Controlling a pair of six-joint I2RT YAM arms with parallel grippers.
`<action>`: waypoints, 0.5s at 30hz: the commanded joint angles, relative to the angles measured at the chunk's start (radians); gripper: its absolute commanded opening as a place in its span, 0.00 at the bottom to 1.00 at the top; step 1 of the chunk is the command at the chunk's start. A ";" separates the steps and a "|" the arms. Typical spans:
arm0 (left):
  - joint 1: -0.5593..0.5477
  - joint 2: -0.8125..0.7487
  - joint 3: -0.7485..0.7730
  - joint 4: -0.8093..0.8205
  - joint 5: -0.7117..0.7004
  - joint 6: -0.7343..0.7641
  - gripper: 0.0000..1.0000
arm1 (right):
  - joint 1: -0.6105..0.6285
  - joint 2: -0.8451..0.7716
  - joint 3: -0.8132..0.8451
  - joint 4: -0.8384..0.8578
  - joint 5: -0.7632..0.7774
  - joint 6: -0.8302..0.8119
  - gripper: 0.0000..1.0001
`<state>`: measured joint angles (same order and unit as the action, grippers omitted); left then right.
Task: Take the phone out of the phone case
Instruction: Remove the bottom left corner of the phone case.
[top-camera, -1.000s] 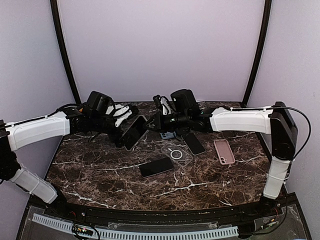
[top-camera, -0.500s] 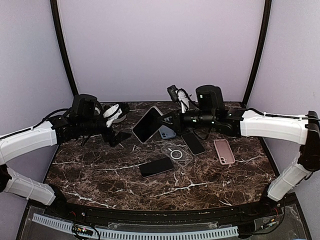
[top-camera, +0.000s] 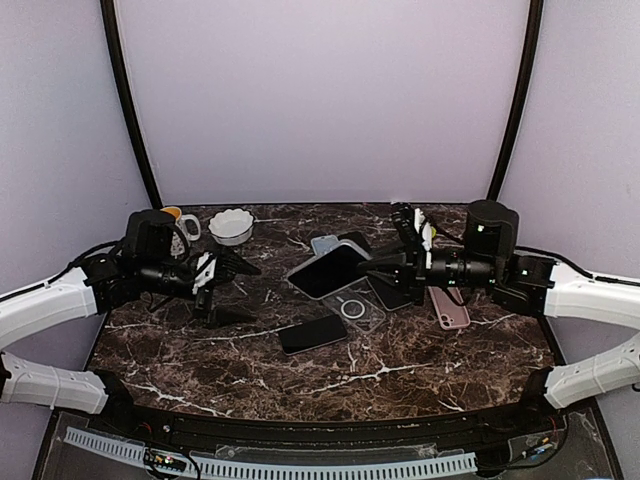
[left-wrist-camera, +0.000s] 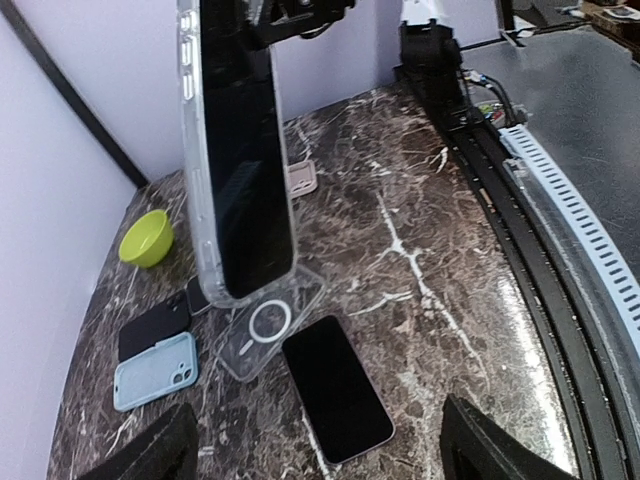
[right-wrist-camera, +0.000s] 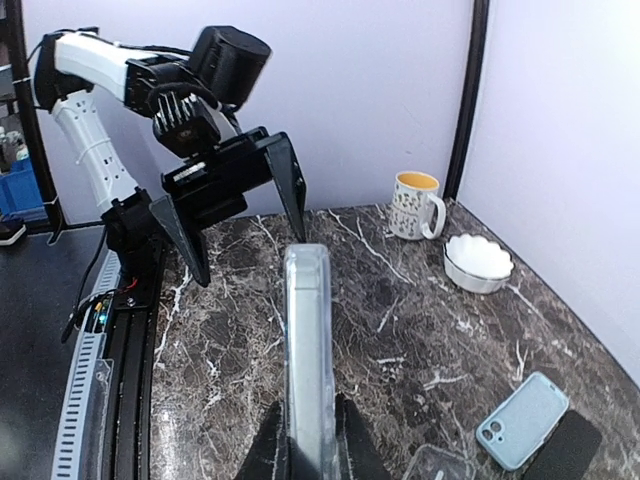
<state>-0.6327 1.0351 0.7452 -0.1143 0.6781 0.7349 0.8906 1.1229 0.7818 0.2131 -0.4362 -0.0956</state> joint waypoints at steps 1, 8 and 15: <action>-0.003 0.038 0.027 -0.078 0.234 0.141 0.82 | 0.008 -0.064 -0.003 0.023 -0.199 -0.247 0.00; -0.077 0.125 0.034 -0.049 0.275 0.189 0.69 | 0.008 -0.067 0.033 -0.153 -0.348 -0.441 0.00; -0.161 0.131 -0.034 0.109 0.239 0.159 0.55 | 0.028 -0.035 0.039 -0.141 -0.375 -0.432 0.00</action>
<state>-0.7532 1.1744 0.7467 -0.0883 0.9031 0.8902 0.8978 1.0893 0.7765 -0.0017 -0.7582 -0.5003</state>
